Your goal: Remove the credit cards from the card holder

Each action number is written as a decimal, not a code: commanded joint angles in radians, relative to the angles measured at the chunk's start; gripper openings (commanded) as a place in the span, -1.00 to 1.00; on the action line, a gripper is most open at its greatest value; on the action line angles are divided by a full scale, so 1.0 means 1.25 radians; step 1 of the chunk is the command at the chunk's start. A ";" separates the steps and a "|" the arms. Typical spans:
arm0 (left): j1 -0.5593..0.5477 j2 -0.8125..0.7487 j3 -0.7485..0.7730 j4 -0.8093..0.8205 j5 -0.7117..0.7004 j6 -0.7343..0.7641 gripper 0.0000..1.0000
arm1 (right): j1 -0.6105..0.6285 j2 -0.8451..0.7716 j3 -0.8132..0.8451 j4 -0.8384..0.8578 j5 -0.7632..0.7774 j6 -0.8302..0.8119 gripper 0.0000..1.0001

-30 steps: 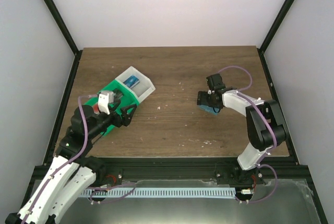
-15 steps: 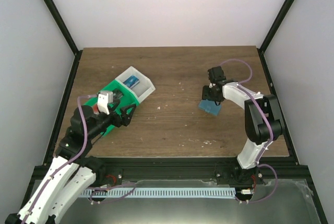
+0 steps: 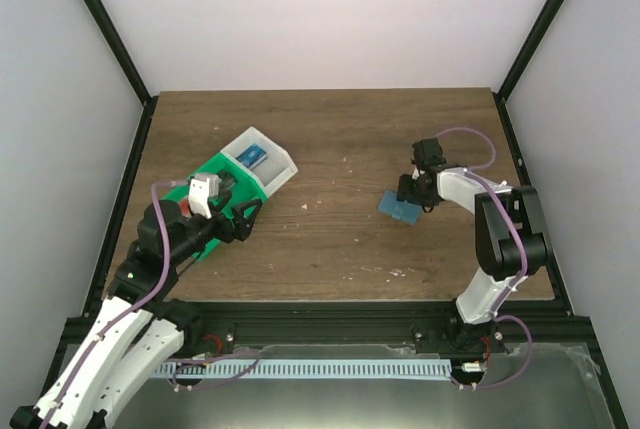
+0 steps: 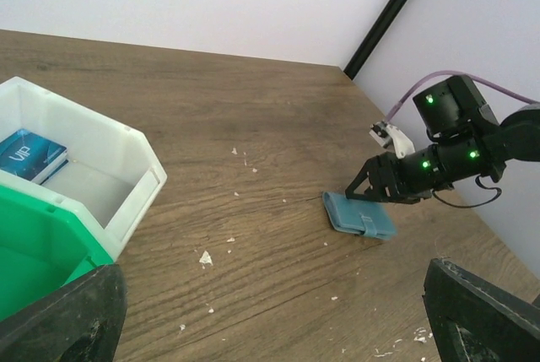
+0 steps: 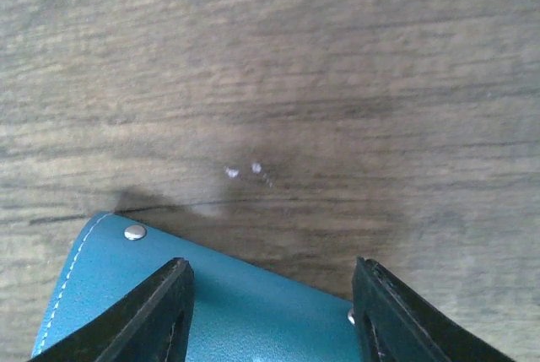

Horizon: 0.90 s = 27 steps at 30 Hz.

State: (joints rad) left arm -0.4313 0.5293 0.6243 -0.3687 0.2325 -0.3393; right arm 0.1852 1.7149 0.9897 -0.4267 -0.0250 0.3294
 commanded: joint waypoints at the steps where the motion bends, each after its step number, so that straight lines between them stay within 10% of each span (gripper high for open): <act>1: 0.004 -0.009 -0.006 0.013 0.008 0.005 0.95 | 0.002 -0.035 -0.044 0.017 -0.068 -0.004 0.06; 27: 0.004 0.013 -0.006 0.016 0.005 0.002 0.94 | 0.172 -0.229 -0.299 0.126 -0.356 0.136 0.00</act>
State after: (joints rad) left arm -0.4313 0.5400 0.6239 -0.3679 0.2333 -0.3397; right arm 0.3725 1.4494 0.6289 -0.3004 -0.4541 0.4541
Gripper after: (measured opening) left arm 0.973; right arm 0.518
